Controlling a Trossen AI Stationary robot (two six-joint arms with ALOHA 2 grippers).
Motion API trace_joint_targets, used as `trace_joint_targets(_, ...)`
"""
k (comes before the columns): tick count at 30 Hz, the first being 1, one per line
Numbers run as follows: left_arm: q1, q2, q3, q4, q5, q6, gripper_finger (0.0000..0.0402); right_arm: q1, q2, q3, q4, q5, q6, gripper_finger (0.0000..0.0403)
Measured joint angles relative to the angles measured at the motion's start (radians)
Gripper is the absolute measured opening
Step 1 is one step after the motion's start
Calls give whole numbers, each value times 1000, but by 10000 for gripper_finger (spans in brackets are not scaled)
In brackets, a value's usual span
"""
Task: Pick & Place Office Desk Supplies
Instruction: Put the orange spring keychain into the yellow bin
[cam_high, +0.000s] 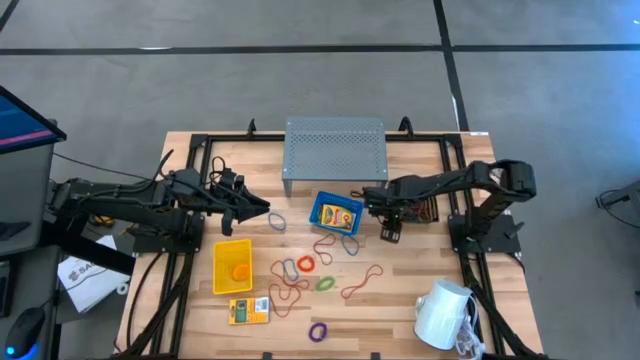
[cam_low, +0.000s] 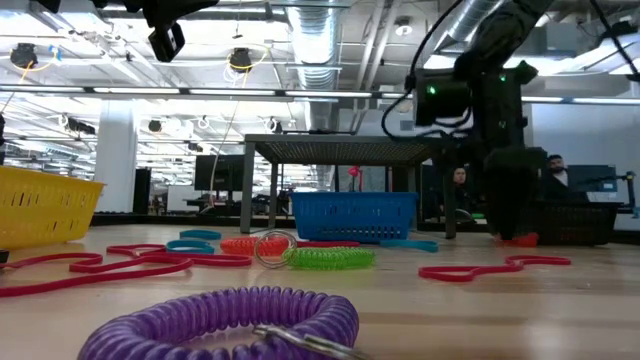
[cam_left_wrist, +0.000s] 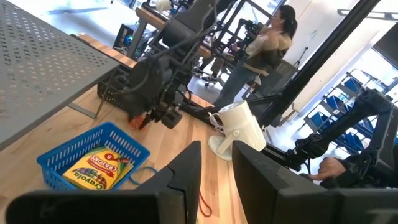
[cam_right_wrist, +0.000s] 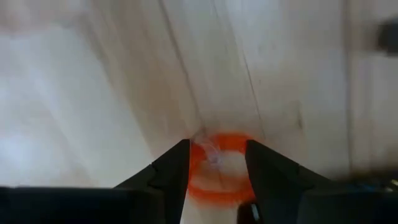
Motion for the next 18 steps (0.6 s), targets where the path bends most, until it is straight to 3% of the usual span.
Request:
trace_joint_targets(12,0,0,0,-9,0,-1,85,2,23,-1,-1,-4,3,160)
trace_joint_targets(18,0,0,0,-8,0,-2,85,2,24,-2,-1,0,3,100)
